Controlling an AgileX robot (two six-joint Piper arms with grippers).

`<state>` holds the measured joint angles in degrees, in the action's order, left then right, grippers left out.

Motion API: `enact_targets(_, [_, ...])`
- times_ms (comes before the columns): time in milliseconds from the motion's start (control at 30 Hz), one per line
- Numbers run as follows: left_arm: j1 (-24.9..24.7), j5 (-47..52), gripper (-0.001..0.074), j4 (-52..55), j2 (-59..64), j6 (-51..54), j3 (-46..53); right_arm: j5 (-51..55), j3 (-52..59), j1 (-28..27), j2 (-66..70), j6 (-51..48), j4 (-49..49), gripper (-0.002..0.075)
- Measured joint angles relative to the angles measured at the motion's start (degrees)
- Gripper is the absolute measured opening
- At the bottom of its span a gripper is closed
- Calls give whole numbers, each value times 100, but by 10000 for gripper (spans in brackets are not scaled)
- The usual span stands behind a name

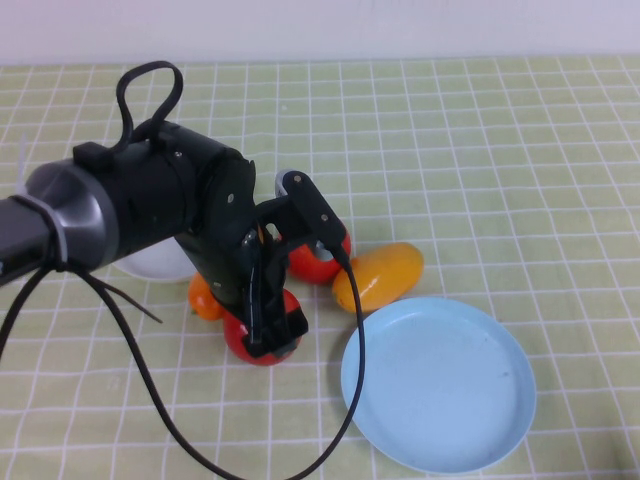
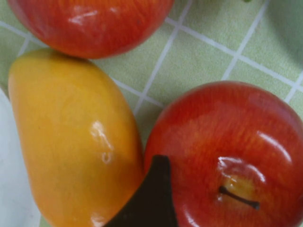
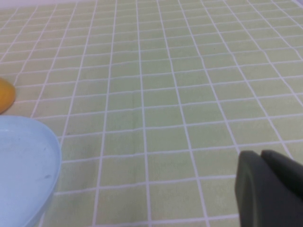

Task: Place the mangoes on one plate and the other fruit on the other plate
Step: Put one type of fruit in the left plate

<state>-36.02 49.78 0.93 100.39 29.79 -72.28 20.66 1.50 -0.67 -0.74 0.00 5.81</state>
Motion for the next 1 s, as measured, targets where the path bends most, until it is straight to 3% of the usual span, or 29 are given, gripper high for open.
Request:
enact_targets(167, [0,-12,660,14,14,0,0,0,0,0,0,0,0,-17])
enact_targets(367, [0,-23,500,37,14,0,-8,0,0,0,0,0,0,-17])
enact_targets(633, [0,115,493,-21,-30,0,-129,0,0,0,0,0,0,-17])
enact_targets(867, [-13,846,480,-13,-294,-13,-1039,0,0,0,0,0,0,-17])
enact_targets(900, [-13,926,464,58,-322,-53,-1188,0,0,0,0,0,0,-17])
enact_targets(967, [-13,983,335,415,-359,-216,-1407,0,0,0,0,0,0,-17])
enact_targets(1000, [-1,930,307,678,-363,-322,-1450,0,0,0,0,0,0,-17])
